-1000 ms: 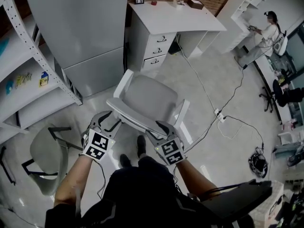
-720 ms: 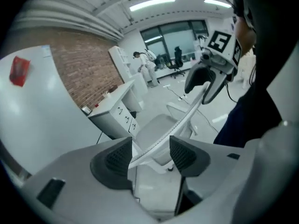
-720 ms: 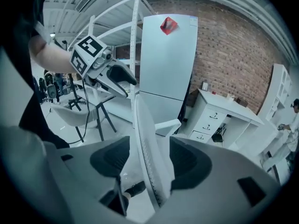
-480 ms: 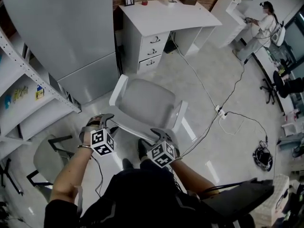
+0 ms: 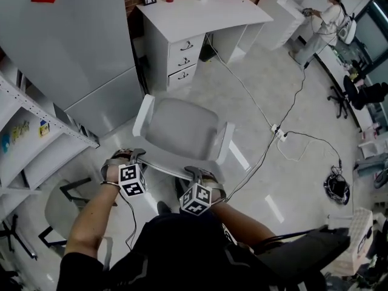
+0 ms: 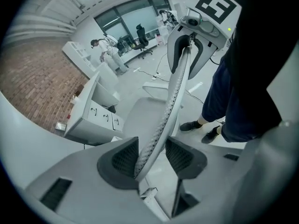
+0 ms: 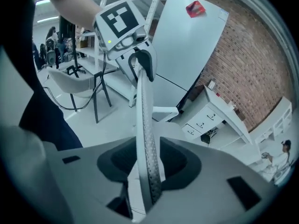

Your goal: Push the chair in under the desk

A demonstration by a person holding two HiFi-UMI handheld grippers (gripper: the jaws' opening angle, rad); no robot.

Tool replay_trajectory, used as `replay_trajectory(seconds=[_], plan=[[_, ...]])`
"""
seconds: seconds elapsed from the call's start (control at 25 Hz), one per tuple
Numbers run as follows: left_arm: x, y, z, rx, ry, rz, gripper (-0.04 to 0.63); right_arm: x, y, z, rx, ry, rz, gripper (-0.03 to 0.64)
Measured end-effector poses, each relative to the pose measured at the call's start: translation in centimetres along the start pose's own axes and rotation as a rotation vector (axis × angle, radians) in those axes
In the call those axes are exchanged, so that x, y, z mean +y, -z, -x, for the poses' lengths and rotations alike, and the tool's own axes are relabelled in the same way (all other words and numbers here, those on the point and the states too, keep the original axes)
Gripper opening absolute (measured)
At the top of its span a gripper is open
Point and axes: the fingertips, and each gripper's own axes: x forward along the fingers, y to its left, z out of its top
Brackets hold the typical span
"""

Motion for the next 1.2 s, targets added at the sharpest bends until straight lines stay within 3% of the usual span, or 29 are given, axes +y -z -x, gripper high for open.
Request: replay_trajectory(seconds=[0.16,0.64,0.92,1.2], plan=[[0.0,0.0,-0.3,0.018,0.009,-0.064,0.172,0.6,0.4,-0.1,0.027,-0.007,0.072,0.084],[0.4,-0.6,-0.8,0.061,0.021,-0.092,0.172,0.2,1.0,0.0,0.048,-0.012,0.043,0.078],[1.3,-2.1,-2.1,0.09,0.041,-0.079,0.172,-1.6,2.2,-0.1,0.054,0.037,0.056,0.08],[2.0,-3.7,-3.1,0.092,0.048,-0.1,0.164,-3.3,3.5,0.1,0.052,0.013,0.058,0.078]])
